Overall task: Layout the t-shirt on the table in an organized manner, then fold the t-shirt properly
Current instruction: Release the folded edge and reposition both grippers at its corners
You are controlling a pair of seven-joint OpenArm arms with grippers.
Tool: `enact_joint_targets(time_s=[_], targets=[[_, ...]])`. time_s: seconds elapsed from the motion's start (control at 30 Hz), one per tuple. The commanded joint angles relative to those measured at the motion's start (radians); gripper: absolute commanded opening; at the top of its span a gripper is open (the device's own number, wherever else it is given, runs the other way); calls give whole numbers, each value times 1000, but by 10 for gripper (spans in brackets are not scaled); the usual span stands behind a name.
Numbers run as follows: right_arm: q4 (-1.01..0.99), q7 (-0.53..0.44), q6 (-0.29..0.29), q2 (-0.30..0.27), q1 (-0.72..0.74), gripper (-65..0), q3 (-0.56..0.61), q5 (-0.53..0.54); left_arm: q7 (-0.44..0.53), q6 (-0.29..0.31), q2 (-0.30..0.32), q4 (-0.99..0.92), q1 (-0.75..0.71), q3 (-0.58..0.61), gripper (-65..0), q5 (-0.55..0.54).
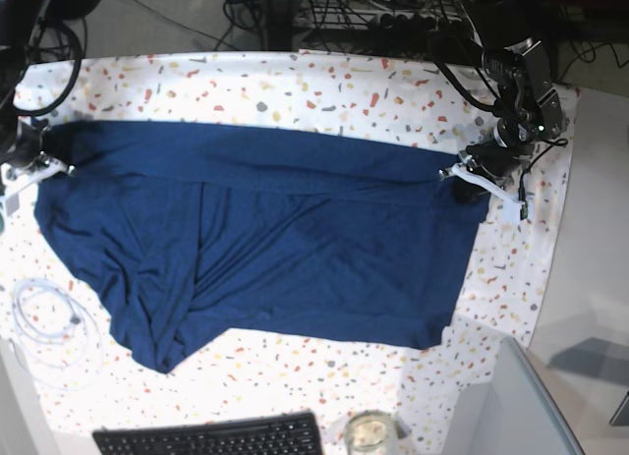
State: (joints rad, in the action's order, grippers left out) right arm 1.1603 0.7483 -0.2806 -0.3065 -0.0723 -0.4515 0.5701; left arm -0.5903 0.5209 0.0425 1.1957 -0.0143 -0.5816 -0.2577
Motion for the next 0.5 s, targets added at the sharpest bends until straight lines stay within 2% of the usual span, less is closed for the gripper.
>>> enact_joint_targets(time_s=[0.0,0.2,0.37,0.47], targets=[[-1,-14,-4,-26,22,-650,-3,-12,19,3,12,19,12,1,-650,-12],[-39,-80,-4,-21,65,-650,-3,-192,19,3,46,20,10,1,-650,-18],[-6,-75,-6,-29,58,-650,-16,-207,19,6,70,23,0,-1,-650,-19],[180,-23,-7,-18,-39,-650,-62,-207,19,8,75,79,-42,-21,-650,-19]])
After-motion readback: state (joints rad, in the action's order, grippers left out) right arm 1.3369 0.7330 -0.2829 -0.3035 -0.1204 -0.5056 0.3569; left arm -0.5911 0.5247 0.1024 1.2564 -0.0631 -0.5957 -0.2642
